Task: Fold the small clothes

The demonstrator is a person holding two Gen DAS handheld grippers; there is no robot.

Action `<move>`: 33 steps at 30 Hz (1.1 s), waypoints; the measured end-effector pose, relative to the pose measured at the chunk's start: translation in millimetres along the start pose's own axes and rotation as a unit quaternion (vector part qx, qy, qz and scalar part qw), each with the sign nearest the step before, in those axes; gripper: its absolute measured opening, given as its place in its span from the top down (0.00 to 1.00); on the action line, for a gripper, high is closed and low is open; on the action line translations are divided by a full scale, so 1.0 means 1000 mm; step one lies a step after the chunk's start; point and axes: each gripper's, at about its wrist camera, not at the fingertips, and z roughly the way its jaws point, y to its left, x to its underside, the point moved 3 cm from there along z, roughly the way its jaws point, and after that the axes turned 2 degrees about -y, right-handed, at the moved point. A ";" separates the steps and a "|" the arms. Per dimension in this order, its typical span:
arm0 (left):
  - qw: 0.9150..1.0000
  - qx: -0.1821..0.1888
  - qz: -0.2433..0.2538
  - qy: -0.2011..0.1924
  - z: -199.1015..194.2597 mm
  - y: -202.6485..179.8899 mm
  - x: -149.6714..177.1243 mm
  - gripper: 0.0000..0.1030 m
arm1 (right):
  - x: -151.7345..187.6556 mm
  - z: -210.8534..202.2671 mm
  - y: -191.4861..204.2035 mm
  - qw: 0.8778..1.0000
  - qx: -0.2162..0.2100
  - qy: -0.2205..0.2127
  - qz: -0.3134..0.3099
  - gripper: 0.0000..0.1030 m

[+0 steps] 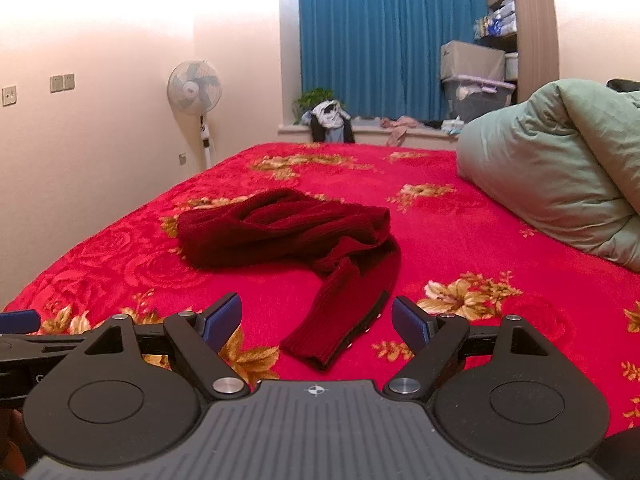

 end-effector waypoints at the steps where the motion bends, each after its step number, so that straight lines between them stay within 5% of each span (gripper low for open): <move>1: 1.000 -0.003 0.003 -0.006 0.002 0.001 0.002 0.00 | 0.000 0.000 -0.001 1.000 0.004 -0.006 0.001 0.19; 5: 0.998 -0.012 0.018 -0.063 0.006 0.005 0.005 0.05 | 0.000 0.011 -0.011 1.000 0.007 -0.013 0.017 0.20; 9: 0.997 -0.012 0.017 -0.076 0.022 0.014 0.011 0.09 | -0.002 0.044 -0.019 1.000 -0.003 0.000 0.026 0.21; 16: 1.000 0.017 0.014 -0.002 0.065 0.023 0.041 0.09 | 0.009 0.148 -0.023 0.997 -0.005 0.065 0.034 0.21; 22: 1.000 0.011 0.018 0.019 0.084 0.028 0.049 0.09 | 0.025 0.242 -0.016 0.990 -0.014 0.135 0.023 0.25; 23: 1.000 0.009 0.016 0.023 0.087 0.029 0.049 0.09 | 0.029 0.257 -0.014 0.989 -0.019 0.149 0.018 0.29; 25: 1.000 0.008 0.014 0.027 0.091 0.028 0.050 0.09 | 0.036 0.281 -0.011 0.984 -0.014 0.178 -0.009 0.69; 27: 1.000 0.006 0.013 0.026 0.094 0.027 0.049 0.09 | 0.035 0.295 -0.014 0.982 -0.019 0.184 -0.025 0.88; 30: 1.000 0.010 0.009 0.027 0.099 0.025 0.047 0.09 | 0.017 0.308 -0.035 0.979 -0.050 0.196 -0.028 0.90; 33: 0.999 0.017 0.011 0.026 0.103 0.023 0.044 0.09 | -0.025 0.331 -0.074 0.981 -0.016 0.171 -0.092 0.91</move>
